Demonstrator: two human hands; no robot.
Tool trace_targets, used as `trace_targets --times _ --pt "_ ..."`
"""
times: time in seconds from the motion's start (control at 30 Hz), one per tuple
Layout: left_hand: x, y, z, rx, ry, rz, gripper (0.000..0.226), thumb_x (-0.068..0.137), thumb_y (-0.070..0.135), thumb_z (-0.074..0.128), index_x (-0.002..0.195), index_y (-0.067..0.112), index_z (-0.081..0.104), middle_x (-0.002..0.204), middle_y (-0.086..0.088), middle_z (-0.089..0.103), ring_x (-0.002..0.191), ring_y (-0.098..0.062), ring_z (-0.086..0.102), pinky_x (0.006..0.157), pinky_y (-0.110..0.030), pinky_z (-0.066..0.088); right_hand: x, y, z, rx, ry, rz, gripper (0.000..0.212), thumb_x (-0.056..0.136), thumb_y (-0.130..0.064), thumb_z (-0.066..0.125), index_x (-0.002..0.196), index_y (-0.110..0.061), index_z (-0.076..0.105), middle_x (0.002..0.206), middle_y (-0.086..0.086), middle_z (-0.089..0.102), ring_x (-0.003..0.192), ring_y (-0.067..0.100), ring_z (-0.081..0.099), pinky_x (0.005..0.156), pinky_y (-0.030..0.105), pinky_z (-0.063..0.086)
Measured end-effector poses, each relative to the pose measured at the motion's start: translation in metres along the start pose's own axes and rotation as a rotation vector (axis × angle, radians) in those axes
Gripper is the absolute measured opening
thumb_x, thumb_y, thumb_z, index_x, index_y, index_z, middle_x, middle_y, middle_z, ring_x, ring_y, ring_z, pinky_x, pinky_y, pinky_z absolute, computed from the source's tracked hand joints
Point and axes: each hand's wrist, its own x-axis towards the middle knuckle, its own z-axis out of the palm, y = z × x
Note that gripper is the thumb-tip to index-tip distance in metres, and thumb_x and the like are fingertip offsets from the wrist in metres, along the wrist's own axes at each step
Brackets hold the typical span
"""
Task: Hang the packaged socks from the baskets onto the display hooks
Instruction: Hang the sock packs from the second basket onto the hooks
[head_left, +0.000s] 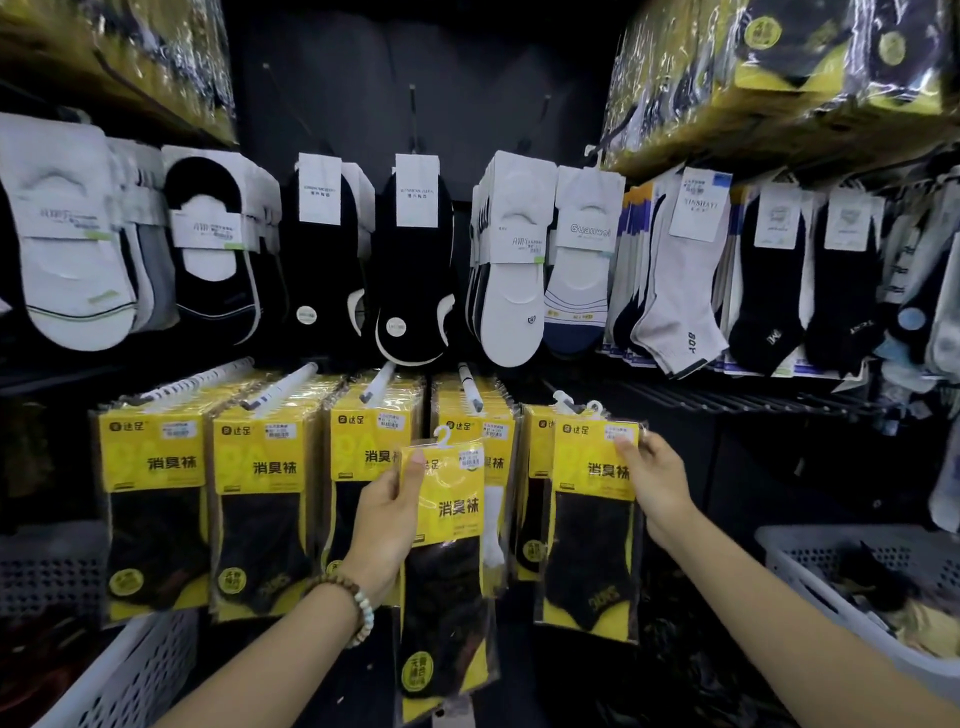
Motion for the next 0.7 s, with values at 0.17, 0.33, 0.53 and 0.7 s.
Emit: trace_targets --times 0.17,0.33,0.53,0.7 --pt "0.004 -0.004 0.005 0.005 -0.012 0.005 0.024 0.095 0.048 0.039 0.072 0.04 0.04 0.068 0.019 0.031 0.049 0.008 0.037 0.043 -0.004 0.031 0.015 0.002 0.011 -0.059 -0.137 -0.041 0.014 0.096 -0.018 0.053 0.106 -0.012 0.061 0.095 -0.001 0.068 0.082 0.008 0.065 0.058 0.012 0.053" --pt "0.009 -0.01 0.008 -0.016 -0.017 0.0 0.021 0.096 0.047 0.039 0.077 0.044 0.045 0.069 0.019 0.033 0.051 0.008 0.041 0.042 -0.001 0.032 0.028 0.019 0.014 -0.066 -0.07 0.011 0.022 0.091 -0.023 0.062 0.106 -0.008 0.064 0.091 -0.001 0.068 0.079 0.007 0.065 0.057 0.012 0.05" --pt "0.007 -0.015 0.009 -0.056 -0.023 -0.006 0.017 0.096 0.046 0.041 0.081 0.046 0.049 0.062 0.019 0.044 0.052 0.008 0.044 0.043 0.002 0.033 0.022 0.045 0.011 -0.086 0.205 0.143 0.034 0.079 -0.025 0.076 0.1 -0.003 0.06 0.092 0.007 0.063 0.087 0.02 0.059 0.087 0.037 0.052" --pt "0.003 -0.018 0.01 -0.037 -0.072 -0.044 0.033 0.094 0.051 0.04 0.083 0.026 0.059 0.073 0.01 0.053 0.066 -0.005 0.048 0.06 -0.011 0.038 -0.01 0.034 0.016 -0.102 0.156 0.059 0.029 0.082 -0.03 0.072 0.101 -0.012 0.059 0.095 0.0 0.059 0.089 0.015 0.057 0.081 0.028 0.047"
